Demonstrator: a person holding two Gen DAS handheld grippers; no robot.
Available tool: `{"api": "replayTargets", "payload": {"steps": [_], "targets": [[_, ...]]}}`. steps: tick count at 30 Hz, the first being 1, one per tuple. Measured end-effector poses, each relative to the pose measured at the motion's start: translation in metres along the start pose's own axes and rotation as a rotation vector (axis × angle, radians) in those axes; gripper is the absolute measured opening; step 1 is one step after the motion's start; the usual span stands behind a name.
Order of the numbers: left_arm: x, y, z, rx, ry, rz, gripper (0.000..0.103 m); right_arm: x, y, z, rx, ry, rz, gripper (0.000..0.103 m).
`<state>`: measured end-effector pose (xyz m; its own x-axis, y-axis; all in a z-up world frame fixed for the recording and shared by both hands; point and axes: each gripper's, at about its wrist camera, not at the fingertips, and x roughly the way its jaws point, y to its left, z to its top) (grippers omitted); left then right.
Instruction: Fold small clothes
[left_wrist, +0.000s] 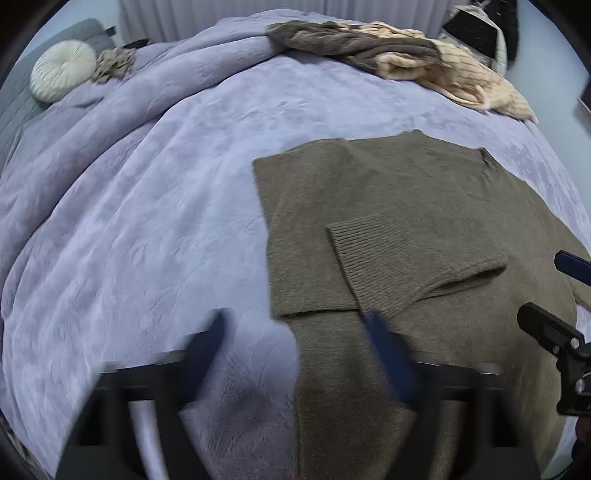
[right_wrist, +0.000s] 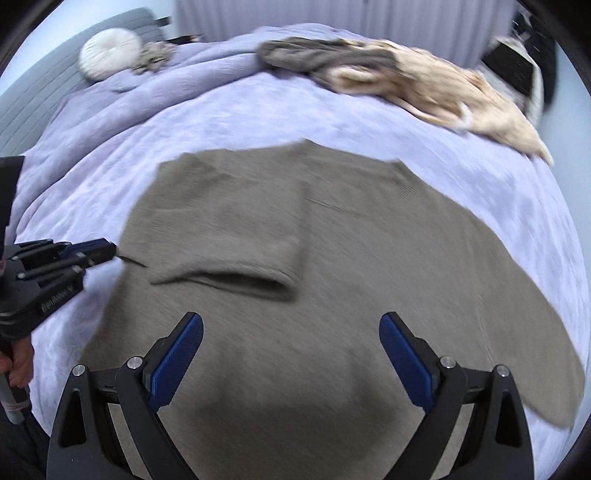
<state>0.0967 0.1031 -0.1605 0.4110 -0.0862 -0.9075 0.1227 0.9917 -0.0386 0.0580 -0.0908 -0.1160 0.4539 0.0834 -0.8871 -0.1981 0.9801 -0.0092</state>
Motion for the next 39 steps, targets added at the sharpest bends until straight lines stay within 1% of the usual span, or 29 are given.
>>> {"api": "replayTargets", "payload": {"steps": [2, 5, 7, 9, 11, 12, 13, 14, 15, 16, 18, 20, 21, 22, 23, 24, 25, 26, 27, 28, 29, 30, 31, 33, 34, 35, 36, 38, 39], "targets": [[0.003, 0.007, -0.002, -0.033, -0.015, 0.005, 0.101, 0.006, 0.019, 0.006, -0.115, -0.002, -0.033, 0.097], [0.016, 0.014, -0.005, -0.056, 0.001, 0.041, 0.101, 0.025, 0.048, 0.012, -0.268, 0.01, -0.076, 0.097], [0.028, 0.019, -0.007, -0.049, 0.034, 0.043, 0.101, 0.036, 0.062, 0.014, -0.365, 0.015, -0.1, 0.097], [0.038, 0.026, -0.01, -0.035, 0.059, 0.057, 0.101, 0.05, 0.072, 0.016, -0.45, 0.015, -0.152, 0.096], [0.048, 0.029, -0.013, -0.015, 0.089, 0.06, 0.101, 0.066, 0.074, 0.018, -0.497, 0.036, -0.214, 0.094], [0.054, 0.028, -0.014, -0.007, 0.101, 0.054, 0.101, 0.07, 0.073, 0.019, -0.5, 0.05, -0.216, 0.09], [0.055, 0.027, -0.014, -0.006, 0.099, 0.056, 0.101, 0.075, 0.07, 0.022, -0.481, 0.067, -0.184, 0.062], [0.057, 0.026, -0.013, -0.008, 0.086, 0.066, 0.101, 0.076, 0.065, 0.027, -0.438, 0.09, -0.143, 0.009], [0.058, 0.024, -0.011, -0.01, 0.072, 0.08, 0.101, 0.072, 0.053, 0.035, -0.345, 0.082, -0.105, 0.007], [0.06, 0.023, -0.009, -0.016, 0.053, 0.104, 0.101, 0.061, 0.038, 0.041, -0.24, 0.047, -0.051, 0.006], [0.063, 0.022, -0.008, -0.032, 0.024, 0.148, 0.101, 0.037, -0.005, 0.049, 0.029, -0.043, 0.036, 0.006], [0.066, 0.021, -0.009, -0.046, 0.017, 0.165, 0.101, 0.019, -0.055, 0.04, 0.296, -0.103, 0.073, 0.006], [0.067, 0.02, -0.011, -0.052, 0.015, 0.17, 0.101, 0.016, -0.075, 0.033, 0.395, -0.109, 0.082, 0.006], [0.066, 0.019, -0.013, -0.056, 0.011, 0.173, 0.101, 0.018, -0.105, 0.017, 0.541, -0.096, 0.11, 0.006], [0.066, 0.018, -0.013, -0.058, 0.009, 0.176, 0.101, 0.024, -0.122, 0.007, 0.625, -0.073, 0.139, 0.007], [0.066, 0.018, -0.013, -0.059, 0.01, 0.178, 0.101, 0.034, -0.142, -0.008, 0.714, -0.029, 0.185, 0.008], [0.066, 0.018, -0.014, -0.06, 0.012, 0.182, 0.101, 0.042, -0.155, -0.019, 0.771, 0.011, 0.211, 0.011], [0.065, 0.017, -0.012, -0.059, 0.012, 0.186, 0.101, 0.048, -0.166, -0.03, 0.816, 0.048, 0.232, 0.013], [0.066, 0.017, -0.008, -0.055, 0.011, 0.191, 0.101, 0.05, -0.172, -0.037, 0.835, 0.062, 0.241, 0.017], [0.067, 0.015, -0.008, -0.05, 0.009, 0.199, 0.101, 0.049, -0.177, -0.043, 0.86, 0.048, 0.267, 0.032], [0.068, 0.014, -0.008, -0.047, 0.009, 0.206, 0.101, 0.045, -0.181, -0.048, 0.884, 0.018, 0.297, 0.053], [0.067, 0.014, -0.005, -0.043, 0.009, 0.213, 0.101, 0.042, -0.185, -0.051, 0.908, -0.009, 0.322, 0.06], [0.064, 0.014, -0.005, -0.042, 0.008, 0.221, 0.101, 0.041, -0.187, -0.05, 0.922, -0.018, 0.33, 0.063], [0.063, 0.012, -0.006, -0.041, 0.006, 0.238, 0.101, 0.045, -0.192, -0.046, 0.946, -0.009, 0.32, 0.063], [0.063, 0.01, -0.005, -0.039, 0.005, 0.247, 0.101, 0.048, -0.196, -0.043, 0.964, 0.007, 0.311, 0.054], [0.064, 0.01, -0.004, -0.038, 0.004, 0.253, 0.101, 0.051, -0.199, -0.041, 0.968, 0.022, 0.305, 0.012], [0.064, 0.01, -0.004, -0.039, 0.005, 0.257, 0.101, 0.047, -0.202, -0.037, 0.955, 0.021, 0.296, 0.008], [0.065, 0.01, -0.005, -0.039, 0.0, 0.257, 0.101, 0.034, -0.199, -0.024, 0.884, -0.042, 0.282, 0.007], [0.065, 0.011, -0.005, -0.034, -0.005, 0.257, 0.101, 0.025, -0.197, -0.022, 0.832, -0.066, 0.257, 0.007]]}}
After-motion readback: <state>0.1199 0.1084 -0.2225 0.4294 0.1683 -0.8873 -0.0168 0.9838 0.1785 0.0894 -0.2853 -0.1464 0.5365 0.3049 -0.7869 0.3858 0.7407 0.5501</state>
